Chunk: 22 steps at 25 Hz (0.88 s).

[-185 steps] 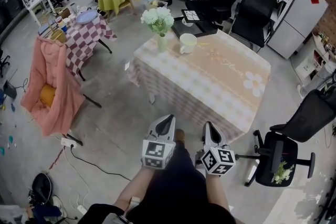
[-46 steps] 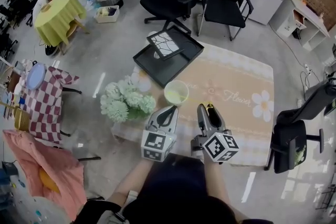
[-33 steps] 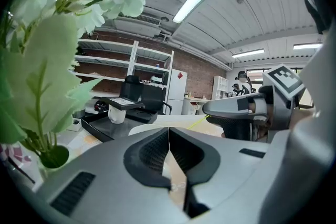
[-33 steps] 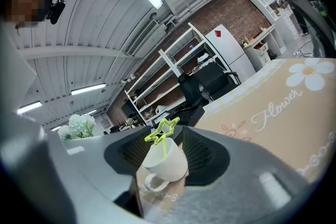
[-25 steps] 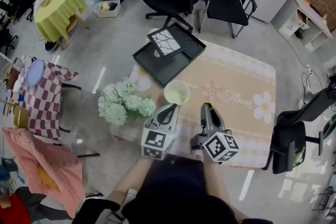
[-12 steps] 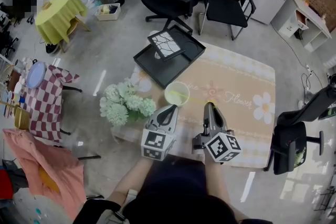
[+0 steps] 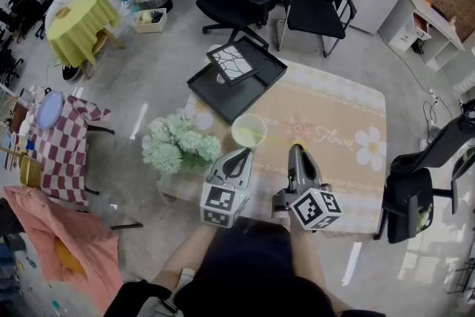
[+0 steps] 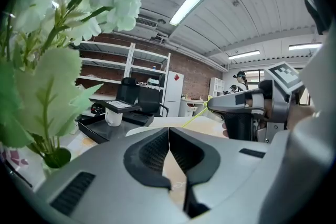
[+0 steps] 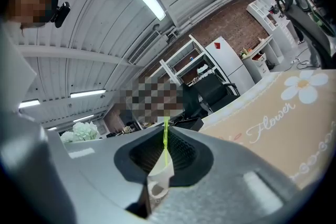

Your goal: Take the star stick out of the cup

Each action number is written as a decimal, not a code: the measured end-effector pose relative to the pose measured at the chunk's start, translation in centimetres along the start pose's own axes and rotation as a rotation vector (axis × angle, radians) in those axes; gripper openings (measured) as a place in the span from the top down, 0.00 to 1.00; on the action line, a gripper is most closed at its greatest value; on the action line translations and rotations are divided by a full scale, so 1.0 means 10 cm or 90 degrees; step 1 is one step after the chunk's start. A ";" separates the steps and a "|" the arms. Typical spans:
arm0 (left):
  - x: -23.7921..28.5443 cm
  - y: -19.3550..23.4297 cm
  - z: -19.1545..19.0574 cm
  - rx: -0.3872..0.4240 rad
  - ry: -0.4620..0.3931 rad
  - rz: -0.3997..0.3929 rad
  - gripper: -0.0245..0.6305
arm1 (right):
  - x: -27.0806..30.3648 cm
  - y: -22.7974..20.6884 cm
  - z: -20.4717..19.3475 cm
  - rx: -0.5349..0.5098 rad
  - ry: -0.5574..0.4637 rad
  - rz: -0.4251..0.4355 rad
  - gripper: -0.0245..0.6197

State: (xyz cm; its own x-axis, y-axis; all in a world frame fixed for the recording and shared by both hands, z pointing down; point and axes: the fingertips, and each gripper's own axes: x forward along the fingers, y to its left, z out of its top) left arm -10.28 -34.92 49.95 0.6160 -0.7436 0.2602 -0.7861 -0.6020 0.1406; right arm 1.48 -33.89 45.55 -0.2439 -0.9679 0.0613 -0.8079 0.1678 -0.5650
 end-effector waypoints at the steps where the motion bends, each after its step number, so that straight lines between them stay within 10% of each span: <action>1: 0.00 -0.02 0.01 0.001 -0.003 -0.004 0.95 | -0.02 0.01 0.01 -0.002 -0.004 0.000 0.94; 22: -0.15 -0.28 0.06 0.026 -0.026 -0.061 0.95 | -0.47 0.12 0.31 -0.018 -0.098 -0.022 0.94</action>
State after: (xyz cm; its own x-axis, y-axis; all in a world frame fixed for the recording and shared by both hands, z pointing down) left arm -9.00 -32.32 48.62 0.6902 -0.6931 0.2082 -0.7214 -0.6815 0.1228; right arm 3.31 -29.73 42.03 -0.1325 -0.9900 -0.0486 -0.8297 0.1376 -0.5410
